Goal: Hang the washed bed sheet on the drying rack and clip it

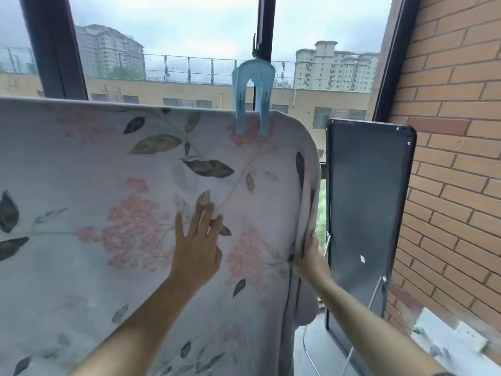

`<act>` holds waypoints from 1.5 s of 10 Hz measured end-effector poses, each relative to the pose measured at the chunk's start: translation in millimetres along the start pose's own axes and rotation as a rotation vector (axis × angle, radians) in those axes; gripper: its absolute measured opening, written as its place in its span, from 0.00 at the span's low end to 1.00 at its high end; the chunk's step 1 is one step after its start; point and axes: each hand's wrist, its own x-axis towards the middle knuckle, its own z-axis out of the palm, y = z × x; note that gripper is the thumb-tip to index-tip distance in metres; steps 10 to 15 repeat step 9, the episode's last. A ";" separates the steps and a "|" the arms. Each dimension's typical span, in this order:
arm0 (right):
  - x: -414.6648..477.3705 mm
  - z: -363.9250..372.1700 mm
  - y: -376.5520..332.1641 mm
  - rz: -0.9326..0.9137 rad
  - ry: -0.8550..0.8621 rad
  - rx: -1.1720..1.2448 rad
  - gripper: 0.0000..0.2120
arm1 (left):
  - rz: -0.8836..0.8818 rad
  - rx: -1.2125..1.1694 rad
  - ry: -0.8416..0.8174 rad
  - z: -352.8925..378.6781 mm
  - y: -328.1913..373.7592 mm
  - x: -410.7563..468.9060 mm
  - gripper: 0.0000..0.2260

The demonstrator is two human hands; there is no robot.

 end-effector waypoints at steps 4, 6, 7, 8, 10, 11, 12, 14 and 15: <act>-42.6 73.4 30.2 0.046 -0.286 -0.160 0.15 | -0.054 -0.060 -0.430 63.5 5.3 -89.2 0.24; -37.9 76.5 23.3 -0.106 -0.070 -0.274 0.15 | -0.087 -0.088 -0.467 70.8 -1.2 -110.2 0.22; -31.1 91.2 42.2 -0.016 -0.056 -0.256 0.16 | -0.097 -0.094 -0.455 72.7 -5.4 -118.7 0.23; -50.8 88.5 41.4 0.137 0.101 -0.148 0.15 | -0.139 -0.142 -0.442 67.9 -13.7 -128.7 0.22; -97.6 98.4 -0.3 0.068 -0.075 0.227 0.11 | -0.240 -0.261 -0.367 68.1 -25.1 -140.8 0.20; -97.6 98.4 -0.3 0.068 -0.075 0.227 0.11 | -0.240 -0.261 -0.367 68.1 -25.1 -140.8 0.20; -97.6 98.4 -0.3 0.068 -0.075 0.227 0.11 | -0.240 -0.261 -0.367 68.1 -25.1 -140.8 0.20; -97.6 98.4 -0.3 0.068 -0.075 0.227 0.11 | -0.240 -0.261 -0.367 68.1 -25.1 -140.8 0.20; -97.6 98.4 -0.3 0.068 -0.075 0.227 0.11 | -0.240 -0.261 -0.367 68.1 -25.1 -140.8 0.20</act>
